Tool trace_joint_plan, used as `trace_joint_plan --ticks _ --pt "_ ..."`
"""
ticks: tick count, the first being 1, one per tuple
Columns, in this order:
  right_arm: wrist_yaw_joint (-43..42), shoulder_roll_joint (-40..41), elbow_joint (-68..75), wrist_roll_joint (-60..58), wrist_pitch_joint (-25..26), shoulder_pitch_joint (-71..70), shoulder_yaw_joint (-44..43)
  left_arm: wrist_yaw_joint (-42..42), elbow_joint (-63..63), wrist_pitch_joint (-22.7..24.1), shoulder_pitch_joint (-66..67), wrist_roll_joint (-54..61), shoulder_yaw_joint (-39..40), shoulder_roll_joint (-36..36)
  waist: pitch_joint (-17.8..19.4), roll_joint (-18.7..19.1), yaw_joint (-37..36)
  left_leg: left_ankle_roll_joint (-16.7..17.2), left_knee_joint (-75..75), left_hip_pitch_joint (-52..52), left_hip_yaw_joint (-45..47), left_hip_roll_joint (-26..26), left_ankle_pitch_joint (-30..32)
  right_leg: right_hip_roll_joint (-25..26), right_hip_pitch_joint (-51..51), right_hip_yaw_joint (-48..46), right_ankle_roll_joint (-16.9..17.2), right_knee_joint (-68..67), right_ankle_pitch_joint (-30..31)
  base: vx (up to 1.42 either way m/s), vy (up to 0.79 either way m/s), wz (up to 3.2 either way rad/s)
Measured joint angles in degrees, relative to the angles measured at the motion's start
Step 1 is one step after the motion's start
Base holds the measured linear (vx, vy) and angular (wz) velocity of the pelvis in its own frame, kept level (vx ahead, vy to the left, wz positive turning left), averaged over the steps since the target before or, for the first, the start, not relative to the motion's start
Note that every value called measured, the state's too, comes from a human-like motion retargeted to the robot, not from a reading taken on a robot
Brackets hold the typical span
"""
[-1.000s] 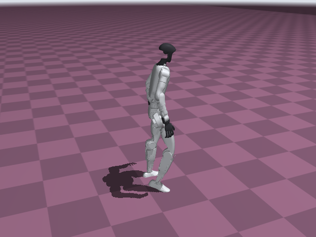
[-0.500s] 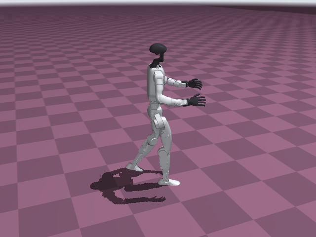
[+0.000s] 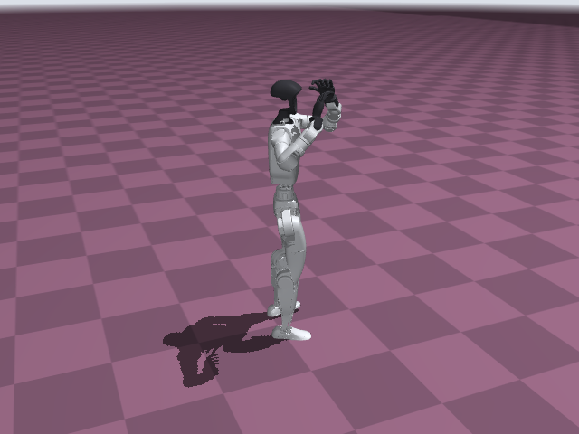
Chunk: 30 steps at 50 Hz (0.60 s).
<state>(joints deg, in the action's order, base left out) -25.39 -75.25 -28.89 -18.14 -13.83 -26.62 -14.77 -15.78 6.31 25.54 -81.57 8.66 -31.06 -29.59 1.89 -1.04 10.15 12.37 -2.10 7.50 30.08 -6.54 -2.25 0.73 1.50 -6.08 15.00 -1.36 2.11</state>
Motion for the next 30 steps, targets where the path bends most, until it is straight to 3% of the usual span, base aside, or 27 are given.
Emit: trace_joint_plan --ticks 2,3,4,7,8,10,12,13,15,17,18,20,23,25,28,30 --pt "0.12 -1.79 -0.20 0.84 -0.21 -1.92 0.20 0.23 0.42 0.82 -1.87 2.16 -0.32 0.86 -0.27 -0.27 0.86 0.55 0.19 0.36 0.80 -0.19 -0.28 0.22 0.14 0.60 0.00 0.07 -0.13 0.11 0.02 -0.30" --pt "0.42 -2.36 -0.16 2.44 -0.63 -3.74 1.16 2.87 1.90 3.11 -2.11 13.83 -0.44 3.65 0.03 -0.43 1.27 0.54 0.44 0.50 0.98 -0.14 -0.58 0.11 0.24 0.79 0.00 -0.06 -0.29 0.10 0.05 -0.27" --pt "0.40 -3.22 0.04 3.02 -0.70 -4.77 1.56 3.73 1.61 3.50 -3.01 15.29 -0.36 3.68 -0.14 -0.52 1.67 0.59 0.72 0.61 1.32 -0.26 -0.86 0.20 0.29 1.10 0.00 -0.07 -0.33 0.09 0.04 -0.30" --pt "-0.32 -6.30 1.11 3.27 -0.60 -7.08 1.95 -0.52 -2.16 0.31 -7.41 -4.05 -0.57 -0.52 -0.82 -0.60 2.91 0.62 1.66 0.86 2.39 -0.84 -1.74 0.77 0.37 2.00 0.00 -0.15 -0.34 0.08 0.00 -0.33" --pt "-0.40 -6.76 1.35 3.70 -0.68 -7.79 2.32 -1.49 -2.37 -0.10 -7.98 -5.52 -1.03 -0.36 -0.94 -0.72 3.08 0.49 1.82 1.06 2.84 -0.97 -2.03 0.93 0.43 2.39 0.00 -0.14 -0.33 0.07 0.03 -0.38" --pt "0.29 -6.63 1.81 6.30 -1.22 -10.57 4.83 3.52 0.45 3.74 -6.72 16.68 -1.21 4.64 -0.71 -1.06 3.05 0.02 1.76 1.74 3.72 -0.91 -2.56 0.98 0.62 3.23 0.00 -0.25 -0.41 0.06 0.05 -0.44" --pt "0.28 -7.07 2.18 6.66 -1.27 -11.83 5.96 4.58 -0.27 3.82 -6.99 17.73 -1.02 4.26 -1.11 -1.17 2.99 0.17 1.56 2.39 4.88 -1.22 -2.77 1.57 0.74 4.18 0.00 -0.07 -0.19 0.04 0.00 -0.48" --pt "0.26 -7.25 2.37 6.77 -1.29 -12.57 6.56 4.70 -0.55 3.91 -7.12 17.91 -1.04 4.17 -1.19 -1.22 2.94 0.30 1.41 2.73 5.42 -1.37 -2.83 1.88 0.80 4.61 0.00 0.00 -0.08 0.03 -0.04 -0.46" --pt "-0.57 -8.86 3.33 5.18 -1.01 -14.58 7.67 -0.72 -4.52 0.53 -9.94 -3.79 -1.36 -0.80 -1.34 -1.11 3.17 0.88 1.17 3.36 6.41 -1.82 -2.78 2.70 0.91 5.26 0.00 0.03 0.16 0.02 -0.06 -0.42" --pt "-0.29 -8.09 3.52 5.94 -1.18 -16.68 9.74 -0.66 -2.94 2.10 -8.74 4.01 -2.18 1.61 -1.11 -1.43 2.91 0.98 0.87 4.09 7.48 -1.99 -2.95 3.19 1.09 6.12 0.00 0.16 0.39 0.01 -0.03 -0.45" --pt "-0.42 -8.42 3.83 5.50 -1.08 -17.45 10.46 -1.52 -4.19 0.64 -9.38 -2.26 -2.04 -0.36 -1.32 -1.42 2.93 1.12 0.78 4.39 7.98 -2.16 -3.00 3.53 1.17 6.48 0.00 0.23 0.54 0.01 -0.03 -0.42" --pt "-0.09 -7.55 3.95 6.24 -1.21 -19.50 12.62 -0.78 -2.66 2.53 -8.08 6.26 -2.52 1.93 -1.07 -1.66 2.82 1.02 0.48 5.01 8.88 -2.26 -3.20 3.92 1.33 7.20 0.00 0.35 0.76 0.00 -0.01 -0.38" --pt "-0.15 -7.85 4.53 5.49 -1.10 -21.55 14.82 -2.65 -4.90 -0.17 -8.98 -5.22 -2.46 -1.44 -1.44 -1.75 3.00 1.13 0.25 5.69 9.95 -2.56 -3.39 4.60 1.57 8.01 0.00 0.61 1.17 0.00 -0.01 -0.30" --pt "0.36 -6.89 4.70 6.58 -1.31 -23.79 17.20 -0.68 -3.11 2.50 -7.61 6.44 -2.46 1.16 -1.11 -2.12 3.07 1.02 0.01 5.96 10.44 -2.44 -3.49 4.65 1.58 8.45 0.00 0.68 1.29 -0.01 0.02 -0.22" --pt "0.29 -7.33 5.16 5.98 -1.32 -25.55 19.05 -2.66 -5.35 -0.06 -8.61 -5.38 -2.25 -2.01 -1.40 -2.37 3.18 1.26 0.24 6.17 11.12 -2.66 -3.65 5.00 1.68 9.00 0.00 0.87 1.56 -0.01 0.00 -0.19" --pt "0.75 -6.63 5.41 6.82 -1.39 -27.27 21.02 -0.76 -3.35 2.55 -7.00 6.69 -2.18 0.72 -1.24 -2.80 3.12 1.08 0.51 6.12 11.29 -2.59 -3.90 4.86 1.66 9.28 0.00 0.89 1.58 -0.01 0.03 -0.07"
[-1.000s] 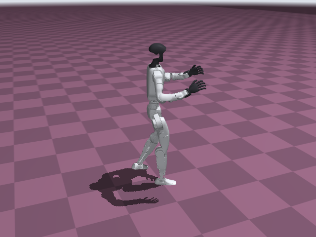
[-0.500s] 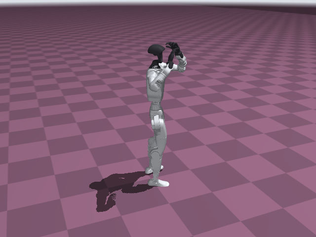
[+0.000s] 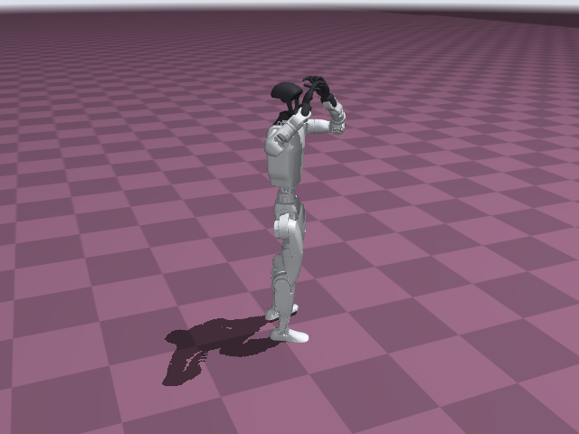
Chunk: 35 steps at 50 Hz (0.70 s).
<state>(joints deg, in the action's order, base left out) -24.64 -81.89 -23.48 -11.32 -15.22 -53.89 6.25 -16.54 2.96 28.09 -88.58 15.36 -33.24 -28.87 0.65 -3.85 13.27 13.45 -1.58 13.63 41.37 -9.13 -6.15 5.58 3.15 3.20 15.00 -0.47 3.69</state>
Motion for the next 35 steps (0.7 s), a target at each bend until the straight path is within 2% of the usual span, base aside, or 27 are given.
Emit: trace_joint_plan --ticks 1,2,3,4,5,6,7,8,10,11,12,13,16,17,18,19,20,21,22,23,24,25,26,27,28,29,35 --pt "0.24 0.31 0.09 0.50 -0.09 -0.69 0.91 1.96 0.88 0.90 0.81 5.97 0.50 0.90 -0.04 -0.10 -0.09 -0.09 0.06 0.02 0.15 0.04 -0.09 -0.05 0.00 0.19 0.00 0.04 0.02 -0.01 0.05 -0.13" --pt "0.28 0.26 0.24 0.49 -0.11 -1.33 1.63 2.56 0.72 0.80 0.92 5.99 0.89 0.49 -0.16 -0.17 -0.14 -0.12 0.13 0.04 0.29 0.04 -0.14 -0.05 0.00 0.34 0.00 0.08 0.06 0.00 0.00 0.00" --pt "-0.12 -0.50 0.51 -0.52 0.02 -1.84 1.97 0.47 -1.52 -1.32 -0.36 -5.87 1.03 -2.54 -0.44 -0.14 -0.07 -0.01 0.21 0.04 0.42 -0.05 -0.13 0.07 0.00 0.40 0.00 0.13 0.12 0.00 0.00 0.00" --pt "-0.03 -0.24 0.64 -0.23 -0.01 -2.47 2.67 1.10 -0.76 -0.62 0.25 -1.94 1.11 -1.65 -0.43 -0.27 -0.12 -0.13 0.15 0.10 0.51 0.01 -0.17 0.01 0.03 0.52 0.00 0.18 0.11 0.00 0.00 0.00" --pt "0.31 0.54 0.69 0.72 -0.11 -3.16 3.55 3.09 1.51 1.49 1.81 9.87 1.16 1.19 -0.28 -0.47 -0.23 -0.35 0.02 0.19 0.58 0.14 -0.24 -0.13 0.07 0.67 0.00 0.22 0.07 0.00 0.06 -0.10" --pt "-0.45 -0.09 0.86 -0.08 0.32 -3.49 3.75 0.11 -0.23 -1.02 0.91 -0.53 0.98 -1.59 -0.59 -0.40 -0.14 -0.33 -0.02 0.23 0.66 0.09 -0.21 -0.04 0.11 0.72 0.00 0.29 0.07 0.00 0.00 0.00" --pt "-0.83 -0.36 0.99 -0.47 0.49 -3.82 4.00 -1.49 -1.09 -2.23 0.45 -6.05 0.84 -2.99 -0.78 -0.42 -0.09 -0.32 -0.10 0.29 0.73 0.06 -0.19 0.01 0.16 0.77 0.00 0.37 0.06 0.00 0.00 0.00" --pt "-0.45 0.09 1.03 -0.06 0.14 -4.15 4.33 -0.32 -0.18 -0.81 0.90 -1.84 0.80 -1.61 -0.72 -0.63 -0.10 -0.32 -0.27 0.40 0.81 0.10 -0.18 -0.01 0.23 0.83 0.00 0.46 0.05 0.00 0.00 0.00" --pt "-0.65 -0.38 1.24 -0.36 -0.02 -4.48 4.50 -0.90 -1.72 -2.41 -0.11 -10.08 1.08 -4.03 -1.10 -0.68 -0.11 -0.13 -0.49 0.52 0.95 0.03 -0.07 0.12 0.33 0.87 0.00 0.62 0.05 0.00 0.00 0.00" --pt "-0.74 -0.21 1.21 -0.22 -0.08 -4.65 4.59 -1.41 -1.56 -2.52 -0.07 -10.67 0.87 -3.99 -1.14 -0.78 -0.13 -0.07 -0.57 0.60 1.03 -0.01 -0.05 0.17 0.40 0.93 0.00 0.70 0.07 0.00 0.00 0.00" --pt "-0.78 0.04 1.15 0.09 -0.15 -4.85 4.73 -1.34 -1.02 -2.10 0.21 -8.70 0.74 -3.48 -1.14 -0.90 -0.15 -0.05 -0.66 0.65 1.08 -0.01 -0.03 0.18 0.44 0.96 0.00 0.77 0.08 0.00 0.00 0.00" --pt "-0.69 0.47 1.05 0.70 -0.26 -5.11 5.01 -0.10 0.31 -0.58 0.96 -1.62 0.74 -2.03 -1.09 -1.06 -0.19 -0.11 -0.75 0.63 1.03 0.05 -0.03 0.11 0.42 0.94 0.00 0.81 0.08 0.00 0.00 0.00" --pt "-1.24 0.26 0.87 0.30 -0.36 -5.43 5.12 -1.46 -0.75 -2.29 0.24 -10.12 0.90 -4.61 -1.39 -1.25 -0.41 0.11 -0.83 0.81 1.31 -0.13 0.06 0.41 0.55 1.11 0.00 0.98 0.29 0.00 0.00 0.00" --pt "-1.23 0.60 0.73 0.54 -0.44 -5.58 5.28 -0.99 0.14 -1.53 0.81 -6.51 0.87 -3.76 -1.32 -1.39 -0.53 0.06 -0.87 0.89 1.39 -0.13 0.06 0.43 0.59 1.19 0.00 1.02 0.33 0.00 0.00 0.00" --pt "-0.93 1.28 0.53 1.34 -0.62 -5.78 5.67 1.66 2.41 0.96 2.30 5.87 1.15 -1.21 -1.15 -1.57 -0.70 -0.12 -0.94 0.90 1.39 -0.03 0.02 0.32 0.57 1.24 0.00 1.02 0.32 0.00 0.00 0.00" --pt "-1.11 1.04 0.49 0.93 -0.57 -5.91 5.73 1.30 1.69 0.36 1.93 2.28 1.39 -2.37 -1.25 -1.59 -0.78 -0.08 -0.92 0.93 1.45 -0.08 0.04 0.41 0.60 1.28 0.00 1.05 0.38 0.00 0.00 0.00" --pt "-1.54 0.33 0.52 -0.08 -0.42 -6.01 5.64 -0.56 -0.54 -1.78 0.63 -9.28 1.62 -5.38 -1.49 -1.55 -0.81 0.07 -0.86 0.96 1.56 -0.21 0.09 0.59 0.64 1.31 0.00 1.08 0.46 0.00 0.00 0.00" --pt "-1.56 0.47 0.50 -0.21 -0.39 -6.14 5.73 -1.39 -0.44 -2.03 0.72 -10.27 1.31 -5.27 -1.43 -1.66 -0.92 0.08 -0.87 1.10 1.69 -0.27 0.09 0.68 0.75 1.41 0.00 1.14 0.49 0.00 0.00 0.00" --pt "-1.43 0.78 0.46 -0.03 -0.42 -6.29 5.92 -1.06 0.35 -1.39 1.25 -6.79 1.17 -4.27 -1.33 -1.80 -1.05 0.02 -0.88 1.20 1.77 -0.28 0.07 0.69 0.83 1.50 0.00 1.18 0.50 0.00 0.00 0.00" --pt "-1.01 1.41 0.36 0.78 -0.57 -6.48 6.33 1.58 2.52 1.03 2.65 5.64 1.35 -1.54 -1.14 -1.95 -1.21 -0.16 -0.91 1.21 1.73 -0.18 0.00 0.55 0.85 1.54 0.00 1.19 0.45 0.00 0.00 0.00" --pt "-1.08 1.11 0.39 0.42 -0.50 -6.61 6.42 1.35 1.71 0.41 2.19 2.31 1.52 -2.57 -1.23 -1.94 -1.27 -0.11 -0.86 1.21 1.76 -0.23 0.01 0.61 0.89 1.56 0.00 1.24 0.47 0.00 0.00 0.00" --pt "-1.41 0.34 0.50 -0.52 -0.31 -6.71 6.35 -0.33 -0.58 -1.74 0.79 -8.88 1.69 -5.48 -1.48 -1.85 -1.27 0.06 -0.78 1.22 1.83 -0.35 0.06 0.77 0.95 1.56 0.00 1.29 0.51 0.00 0.00 0.00" --pt "-1.03 1.05 0.43 0.38 -0.49 -6.94 6.74 1.61 1.57 0.40 2.10 2.55 1.59 -2.66 -1.24 -1.97 -1.40 -0.08 -0.82 1.26 1.82 -0.28 0.00 0.65 1.00 1.63 0.00 1.33 0.45 0.00 0.00 0.00" --pt "-0.90 1.26 0.42 0.69 -0.56 -7.11 6.97 2.29 2.26 1.11 2.50 6.37 1.55 -1.76 -1.17 -2.01 -1.47 -0.12 -0.82 1.30 1.84 -0.27 -0.03 0.61 1.06 1.68 0.00 1.37 0.42 0.00 0.00 0.00" --pt "-1.30 0.49 0.54 -0.18 -0.42 -7.20 6.88 0.42 0.03 -1.05 1.09 -5.02 1.65 -4.69 -1.40 -1.89 -1.45 0.05 -0.74 1.30 1.89 -0.37 0.02 0.74 1.12 1.67 0.00 1.43 0.45 0.00 0.00 0.00" --pt "-1.52 0.30 0.60 -0.50 -0.37 -7.29 6.90 -0.79 -0.63 -1.93 0.61 -9.44 1.43 -5.61 -1.44 -1.86 -1.47 0.13 -0.73 1.38 1.96 -0.43 0.03 0.80 1.22 1.72 0.00 1.50 0.44 0.00 0.00 0.00" --pt "-2.70 0.15 0.78 -0.99 -0.49 -7.64 7.11 -3.13 -0.08 -2.29 0.55 -11.30 0.49 -5.97 -1.33 -1.72 -1.63 0.17 -0.69 1.62 2.12 -0.44 -0.05 0.59 1.66 1.85 0.00 1.84 -0.30 0.00 0.01 0.00"
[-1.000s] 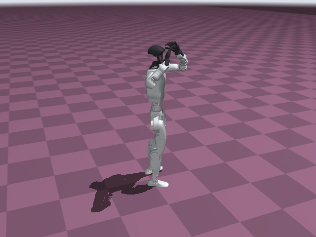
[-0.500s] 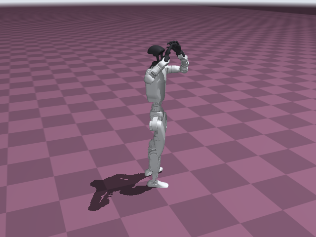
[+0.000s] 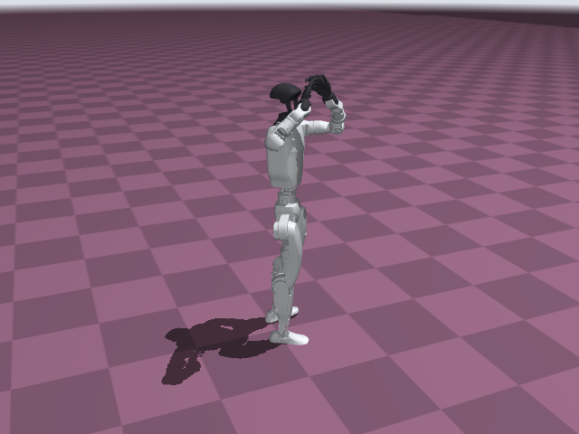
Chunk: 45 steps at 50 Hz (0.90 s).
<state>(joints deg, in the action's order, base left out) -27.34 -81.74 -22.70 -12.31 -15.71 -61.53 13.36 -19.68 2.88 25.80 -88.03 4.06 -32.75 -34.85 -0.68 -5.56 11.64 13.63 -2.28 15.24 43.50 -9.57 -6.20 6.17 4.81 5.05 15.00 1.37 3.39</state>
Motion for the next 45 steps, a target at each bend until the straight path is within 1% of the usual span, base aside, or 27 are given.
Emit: trace_joint_plan --ticks 1,2,3,4,10,11,12,13,14,16,17,18,19,20,23,24,25,27,31,32,33,34,35,38,40,42,45 --pt "0.17 0.47 -0.11 0.71 -0.25 -0.06 0.24 2.78 2.14 2.73 1.32 12.37 0.32 2.43 0.13 0.02 -0.04 -0.17 -0.02 -0.13 -0.12 0.13 -0.07 -0.23 -0.10 -0.06 0.00 -0.04 -0.26 -0.01 0.06 0.03" --pt "0.15 0.52 -0.15 0.89 -0.34 -0.11 0.35 4.09 2.82 3.79 1.74 16.95 0.60 3.07 0.13 0.11 -0.05 -0.23 -0.02 -0.24 -0.19 0.18 -0.09 -0.35 -0.18 -0.12 0.00 -0.06 -0.48 0.00 0.00 0.00" --pt "-0.26 -0.26 -0.07 0.00 -0.11 -0.12 0.17 2.46 0.57 1.49 0.37 5.95 0.77 0.14 -0.15 0.31 0.03 -0.07 0.04 -0.30 -0.17 0.08 -0.04 -0.25 -0.20 -0.17 0.00 -0.05 -0.60 0.00 0.00 0.00" --pt "-0.38 -0.47 -0.03 -0.30 -0.02 -0.15 0.11 1.39 -0.12 0.53 -0.08 1.55 0.62 -0.82 -0.22 0.40 0.05 0.01 0.03 -0.27 -0.12 0.02 -0.02 -0.21 -0.17 -0.16 0.00 -0.04 -0.70 0.00 0.00 0.00" --pt "0.11 -0.55 0.07 -0.15 0.01 -0.11 0.02 -0.15 0.02 -0.06 -0.15 -0.81 -0.15 -0.86 -0.32 0.49 0.04 0.12 -0.08 -0.19 -0.24 0.00 0.01 -0.21 -0.14 -0.25 0.00 -0.19 -1.10 0.00 0.00 0.00" --pt "0.62 0.02 -0.07 0.84 -0.22 -0.07 0.22 2.94 2.13 2.62 1.18 12.06 0.25 1.83 -0.22 0.45 -0.01 -0.08 -0.09 -0.35 -0.40 0.14 -0.07 -0.43 -0.28 -0.32 0.00 -0.29 -1.24 0.00 0.00 0.00" --pt "0.85 0.14 -0.14 1.22 -0.31 -0.04 0.28 4.40 2.75 3.62 1.58 16.75 0.57 2.64 -0.24 0.48 -0.01 -0.16 -0.07 -0.47 -0.51 0.20 -0.11 -0.54 -0.39 -0.39 0.00 -0.37 -1.35 0.00 0.00 0.00" --pt "0.51 -0.63 -0.06 0.36 -0.11 -0.01 0.10 2.61 0.40 1.27 0.11 5.08 0.74 -0.31 -0.52 0.63 0.07 0.00 0.03 -0.54 -0.52 0.10 -0.09 -0.43 -0.42 -0.45 0.00 -0.40 -1.39 0.00 0.00 0.00" --pt "0.38 -0.81 -0.01 0.06 -0.03 -0.02 0.05 1.45 -0.33 0.31 -0.37 0.55 0.57 -1.19 -0.58 0.66 0.09 0.06 0.06 -0.52 -0.49 0.05 -0.09 -0.38 -0.39 -0.43 0.00 -0.41 -1.44 0.00 0.00 0.00" --pt "0.34 -0.66 0.09 0.00 0.02 -0.05 0.07 0.26 -0.17 -0.04 -0.35 -0.78 0.08 -0.97 -0.53 0.60 0.04 0.07 0.08 -0.42 -0.45 0.02 -0.14 -0.38 -0.30 -0.38 0.00 -0.41 -1.58 0.00 0.00 0.00" --pt "0.54 -0.34 0.08 0.44 -0.06 -0.02 0.20 1.98 1.02 1.10 0.38 6.11 0.21 0.43 -0.47 0.55 -0.04 -0.03 0.06 -0.44 -0.50 0.09 -0.18 -0.48 -0.32 -0.39 0.00 -0.43 -1.69 0.00 0.06 0.01" --pt "1.16 0.57 -0.06 1.85 -0.33 0.05 0.56 7.88 4.47 4.71 2.58 27.51 0.86 4.52 -0.31 0.48 -0.22 -0.32 -0.01 -0.56 -0.61 0.29 -0.28 -0.75 -0.47 -0.39 0.00 -0.50 -1.82 0.00 0.00 0.00" --pt "0.98 0.16 -0.04 1.35 -0.22 -0.04 0.49 6.64 3.12 3.79 1.73 21.00 0.97 3.00 -0.42 0.58 -0.16 -0.24 0.05 -0.67 -0.66 0.23 -0.25 -0.69 -0.54 -0.47 0.00 -0.54 -1.85 0.00 0.00 0.00" --pt "0.39 -0.91 0.06 -0.11 0.08 -0.20 0.19 1.83 -0.62 0.60 -0.64 0.55 0.82 -1.34 -0.67 0.75 0.03 0.02 0.18 -0.77 -0.67 0.03 -0.17 -0.46 -0.58 -0.57 0.00 -0.56 -1.83 0.01 -0.06 0.02" --pt "0.44 -0.64 0.31 -0.18 0.17 -0.23 0.21 0.00 -0.26 -0.08 -0.48 -1.46 -0.05 -1.13 -0.57 0.57 -0.22 0.12 0.11 -0.50 -0.48 -0.03 -0.15 -0.33 -0.37 -0.42 0.00 -0.48 -1.74 0.00 0.00 0.00" --pt "0.90 -0.01 0.21 0.78 0.01 -0.20 0.43 3.88 2.09 2.26 1.02 12.83 0.34 1.63 -0.44 0.50 -0.38 -0.06 0.03 -0.55 -0.54 0.10 -0.19 -0.50 -0.44 -0.41 0.00 -0.49 -1.75 0.00 0.06 -0.01" --pt "1.58 0.93 0.04 2.24 -0.23 -0.14 0.78 9.86 5.57 5.82 3.24 34.44 1.01 5.76 -0.26 0.42 -0.58 -0.33 -0.07 -0.64 -0.64 0.31 -0.25 -0.75 -0.57 -0.40 0.00 -0.51 -1.78 0.00 0.00 0.00" --pt "0.64 -0.85 0.19 -0.20 0.22 -0.44 0.26 1.59 -0.71 0.44 -0.70 -0.06 0.64 -1.47 -0.65 0.69 -0.30 0.13 0.15 -0.77 -0.62 -0.02 -0.12 -0.35 -0.57 -0.56 0.00 -0.46 -1.55 0.01 -0.04 0.01" --pt "0.72 -0.53 0.34 -0.15 0.28 -0.52 0.26 -0.08 -0.27 -0.18 -0.47 -1.44 -0.17 -1.06 -0.53 0.50 -0.56 0.15 0.18 -0.49 -0.45 -0.08 -0.17 -0.24 -0.26 -0.44 0.00 -0.24 -1.13 0.00 0.00 0.00" --pt "0.96 -0.20 0.26 0.36 0.19 -0.51 0.36 1.87 0.93 1.00 0.28 5.74 0.05 0.33 -0.47 0.48 -0.64 0.05 0.17 -0.52 -0.49 -0.01 -0.20 -0.32 -0.26 -0.43 0.00 -0.20 -1.05 0.00 0.00 0.00" --pt "1.61 0.70 0.03 1.83 -0.07 -0.45 0.71 7.87 4.36 4.58 2.47 27.14 0.78 4.35 -0.32 0.43 -0.82 -0.23 0.12 -0.64 -0.59 0.18 -0.29 -0.57 -0.37 -0.42 0.00 -0.16 -1.01 0.00 0.00 0.00" --pt "1.60 0.51 -0.01 1.68 -0.04 -0.43 0.70 8.56 3.61 4.76 2.19 26.32 1.20 3.67 -0.44 0.52 -0.84 -0.20 0.14 -0.69 -0.59 0.16 -0.28 -0.54 -0.38 -0.43 0.00 -0.11 -0.92 0.00 0.00 0.00" --pt "1.25 -0.22 0.03 0.73 0.13 -0.44 0.51 6.58 0.78 3.23 0.67 14.41 1.47 0.64 -0.71 0.68 -0.78 -0.01 0.21 -0.70 -0.54 0.04 -0.23 -0.37 -0.35 -0.44 0.00 -0.05 -0.79 0.00 0.00 0.00" --pt "1.12 -0.43 0.09 0.19 0.22 -0.60 0.37 2.90 -0.02 1.01 -0.29 3.99 0.69 -0.83 -0.70 0.72 -0.79 0.17 0.24 -0.55 -0.40 -0.04 -0.21 -0.23 -0.16 -0.36 0.00 0.11 -0.64 0.00 0.00 0.00" --pt "1.71 0.64 -0.06 1.53 -0.08 -0.70 0.67 5.89 3.53 4.41 1.77 21.48 0.59 3.51 -0.37 0.61 -0.89 -0.06 0.17 -0.57 -0.46 0.13 -0.30 -0.46 -0.17 -0.32 0.00 0.14 -0.70 0.00 0.00 0.00" --pt "1.17 -0.55 0.08 0.04 0.24 -0.69 0.35 2.48 -0.21 0.50 -0.63 1.83 0.67 -1.29 -0.76 0.88 -0.77 0.24 0.27 -0.54 -0.34 -0.05 -0.22 -0.22 -0.12 -0.30 0.00 0.18 -0.63 0.00 0.00 0.00" --pt "1.18 -0.34 0.15 -0.02 0.27 -0.75 0.34 0.77 0.06 -0.04 -0.65 -0.09 -0.07 -1.00 -0.64 0.86 -0.75 0.29 0.24 -0.29 -0.17 -0.09 -0.23 -0.14 0.06 -0.14 0.00 0.21 -0.64 0.00 0.00 0.00"
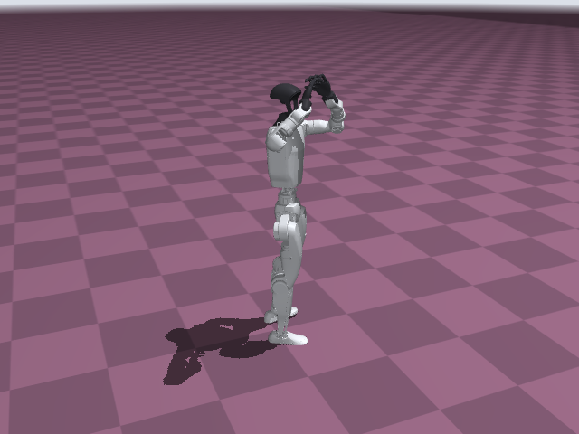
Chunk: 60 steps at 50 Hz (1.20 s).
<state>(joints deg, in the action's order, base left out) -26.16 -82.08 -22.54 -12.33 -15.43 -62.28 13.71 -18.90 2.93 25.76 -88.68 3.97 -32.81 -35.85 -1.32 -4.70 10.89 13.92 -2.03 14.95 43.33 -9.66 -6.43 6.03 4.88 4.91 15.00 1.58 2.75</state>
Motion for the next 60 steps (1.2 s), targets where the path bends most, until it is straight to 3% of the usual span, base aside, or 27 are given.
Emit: trace_joint_plan --ticks 1,2,3,5,7,8,9,10,18,19,20,22,26,28,36,37,38,39,40,48,50,52,56,57,58,59,60 --pt "0.60 0.86 -0.18 1.44 -0.29 0.05 0.34 5.61 3.31 3.49 2.11 20.61 0.61 3.92 0.17 -0.04 -0.11 -0.27 -0.10 -0.09 -0.09 0.20 -0.07 -0.25 -0.13 0.01 0.00 -0.04 -0.09 0.01 0.05 -0.01" --pt "0.82 1.09 -0.27 1.93 -0.40 0.03 0.47 7.85 4.31 4.79 2.75 27.80 0.99 5.15 0.19 0.00 -0.10 -0.37 -0.12 -0.18 -0.15 0.27 -0.10 -0.34 -0.22 0.00 0.00 -0.08 -0.14 0.00 0.00 0.00" --pt "0.30 0.02 -0.20 0.52 -0.14 -0.12 0.18 3.33 0.69 1.72 0.47 8.20 0.88 1.00 -0.06 0.21 0.13 -0.12 -0.01 -0.26 -0.15 0.11 -0.02 -0.13 -0.26 -0.08 0.00 -0.10 -0.10 0.00 0.00 0.00" --pt "0.12 -0.15 -0.06 0.06 -0.03 -0.20 0.10 0.42 -0.24 0.20 -0.14 0.19 0.23 -0.18 -0.08 0.22 0.16 0.02 -0.02 -0.04 0.06 -0.01 -0.02 0.03 -0.09 0.07 0.00 -0.06 -0.08 0.00 0.00 0.00" --pt "0.49 0.57 -0.11 1.02 -0.22 -0.26 0.33 2.96 2.30 2.99 1.49 14.11 0.16 3.05 0.16 0.08 0.10 -0.20 -0.11 0.00 0.03 0.15 -0.09 -0.15 -0.08 0.12 0.00 -0.03 -0.15 0.01 0.03 -0.02" --pt "0.94 1.16 -0.23 2.14 -0.43 -0.14 0.58 7.80 4.70 5.10 3.10 29.33 0.82 5.65 0.21 0.10 -0.06 -0.40 -0.20 -0.02 0.05 0.28 -0.15 -0.31 -0.14 0.19 0.00 -0.02 -0.21 0.00 0.00 0.00" --pt "0.72 0.64 -0.21 1.56 -0.33 -0.21 0.46 6.36 3.07 3.75 2.12 21.14 0.96 3.69 0.05 0.24 0.02 -0.31 -0.15 -0.07 0.08 0.21 -0.13 -0.21 -0.17 0.17 0.00 -0.01 -0.19 0.00 0.00 0.00" --pt "0.16 -0.45 -0.12 0.13 -0.07 -0.37 0.16 1.78 -0.59 0.68 -0.15 1.24 0.85 -0.56 -0.21 0.44 0.22 -0.08 -0.03 -0.13 0.12 0.03 -0.07 0.01 -0.18 0.10 0.00 0.00 -0.14 0.03 -0.06 -0.02" --pt "0.08 -0.31 0.17 0.03 -0.03 -0.33 0.02 -0.57 -0.14 -0.17 -0.01 -1.57 -0.27 -0.26 -0.06 0.34 0.21 -0.11 0.03 0.43 0.50 -0.09 -0.23 0.15 0.35 0.35 0.00 0.21 -0.16 0.00 0.00 0.00" --pt "0.52 0.27 0.03 1.02 -0.21 -0.26 0.23 3.46 2.16 2.18 1.45 12.82 0.21 2.49 0.04 0.32 0.16 -0.31 -0.01 0.34 0.42 0.05 -0.30 -0.04 0.25 0.33 0.00 0.18 -0.23 0.01 0.07 0.03" --pt "1.16 1.16 -0.18 2.51 -0.46 -0.16 0.56 9.51 5.61 5.70 3.64 34.45 0.94 6.62 0.18 0.28 0.06 -0.61 -0.08 0.19 0.28 0.25 -0.41 -0.32 0.10 0.32 0.00 0.14 -0.34 0.00 0.00 0.00" --pt "0.22 -0.66 -0.02 0.04 -0.09 -0.39 0.02 1.45 -0.58 0.60 -0.30 0.27 0.70 -0.54 -0.24 0.62 0.48 -0.14 0.12 0.07 0.27 -0.05 -0.31 0.05 0.07 0.17 0.00 0.12 -0.27 0.01 -0.03 0.01" --pt "0.22 -0.36 0.22 0.02 -0.05 -0.38 -0.05 -0.37 -0.04 -0.01 -0.09 -1.36 -0.12 -0.15 -0.06 0.52 0.42 -0.09 0.07 0.38 0.42 -0.09 -0.39 0.14 0.28 0.41 0.00 0.12 -0.29 0.00 0.00 0.00" --pt "0.40 0.08 0.20 0.45 -0.12 -0.43 0.01 0.77 1.31 1.75 0.72 6.14 -0.22 1.66 0.14 0.45 0.39 -0.23 0.05 0.32 0.37 -0.01 -0.44 0.05 0.21 0.42 0.00 0.08 -0.33 0.00 0.00 0.00" --pt "0.18 -0.24 0.38 -0.15 -0.04 -0.35 -0.23 -0.84 -0.18 -0.14 -0.32 -2.33 -0.29 -0.55 0.19 0.60 0.26 -0.04 -0.11 0.44 0.75 -0.16 -0.34 0.40 0.17 0.62 0.00 0.19 -0.21 0.00 0.00 0.00" --pt "0.38 0.07 0.31 0.35 -0.12 -0.34 -0.11 1.11 0.98 1.04 0.38 4.89 -0.08 0.85 0.27 0.58 0.24 -0.13 -0.16 0.38 0.73 -0.09 -0.35 0.33 0.09 0.63 0.00 0.17 -0.23 0.00 0.00 0.00" --pt "1.01 1.01 0.10 1.88 -0.34 -0.29 0.27 7.21 4.52 4.65 2.59 26.88 0.63 5.05 0.44 0.51 0.12 -0.42 -0.27 0.22 0.63 0.11 -0.42 0.07 -0.11 0.65 0.00 0.12 -0.32 0.00 0.00 0.00" --pt "0.81 0.57 0.09 1.38 -0.26 -0.38 0.19 6.15 3.13 3.80 1.70 20.62 0.84 3.52 0.33 0.62 0.24 -0.33 -0.23 0.10 0.59 0.06 -0.38 0.15 -0.23 0.60 0.00 0.07 -0.31 0.00 0.00 0.00" --pt "0.20 -0.55 0.17 -0.13 -0.04 -0.53 -0.11 1.52 -0.72 0.71 -0.73 0.24 0.82 -0.88 0.08 0.82 0.49 -0.06 -0.12 -0.01 0.59 -0.12 -0.30 0.38 -0.30 0.52 0.00 0.03 -0.26 0.02 -0.06 0.01" --pt "0.15 -0.06 0.43 -0.12 0.05 -0.46 -0.23 -0.75 -0.02 -0.20 -0.53 -1.69 -0.06 -0.36 0.57 0.41 0.37 -0.06 -0.35 0.57 1.09 -0.26 -0.30 0.73 -0.05 1.03 0.00 0.00 -0.22 0.00 0.00 0.00" --pt "0.37 0.41 0.34 0.40 -0.05 -0.52 -0.15 0.60 1.45 2.01 0.38 6.95 -0.07 1.74 0.84 0.27 0.36 -0.23 -0.45 0.51 1.07 -0.21 -0.30 0.69 -0.14 1.03 0.00 0.02 -0.23 0.00 0.00 0.00" --pt "0.19 -0.22 0.44 -0.11 -0.01 -0.36 -0.35 0.02 -0.28 -0.02 -0.63 -1.34 0.40 -0.81 0.63 0.38 0.33 -0.09 -0.49 0.50 1.19 -0.35 -0.21 0.92 -0.17 1.06 0.00 0.08 -0.16 0.00 0.00 0.00" --pt "0.20 -0.11 0.49 -0.17 -0.02 -0.29 -0.50 -0.93 -0.36 -0.38 -0.49 -2.98 0.15 -0.73 0.83 0.28 0.44 -0.01 -0.71 0.57 1.25 -0.56 -0.11 1.23 -0.15 1.06 0.00 0.21 -0.16 0.00 0.00 0.00" --pt "0.42 0.21 0.42 0.35 -0.09 -0.21 -0.43 1.07 0.83 0.77 0.29 4.30 0.40 0.70 0.89 0.23 0.44 -0.10 -0.77 0.47 1.17 -0.54 -0.11 1.19 -0.24 1.02 0.00 0.22 -0.21 0.00 0.00 0.00" --pt "1.06 1.17 0.20 1.91 -0.29 -0.07 -0.14 7.18 4.44 4.33 2.59 26.38 1.15 4.96 1.02 0.15 0.35 -0.41 -0.86 0.22 0.98 -0.39 -0.18 0.97 -0.49 0.94 0.00 0.19 -0.34 0.00 0.00 0.00" --pt "0.88 0.70 0.18 1.41 -0.24 -0.06 -0.30 6.15 2.98 3.42 1.79 19.93 1.40 3.36 0.87 0.26 0.50 -0.32 -0.80 0.01 0.85 -0.49 -0.15 1.06 -0.63 0.80 0.00 0.17 -0.38 0.00 0.00 0.00" --pt "0.28 -0.46 0.28 -0.13 -0.05 -0.12 -0.67 1.56 -1.01 0.29 -0.55 -0.77 1.41 -1.18 0.58 0.45 0.77 -0.03 -0.67 -0.17 0.76 -0.71 -0.07 1.31 -0.71 0.62 0.00 0.15 -0.38 0.04 -0.08 0.10"
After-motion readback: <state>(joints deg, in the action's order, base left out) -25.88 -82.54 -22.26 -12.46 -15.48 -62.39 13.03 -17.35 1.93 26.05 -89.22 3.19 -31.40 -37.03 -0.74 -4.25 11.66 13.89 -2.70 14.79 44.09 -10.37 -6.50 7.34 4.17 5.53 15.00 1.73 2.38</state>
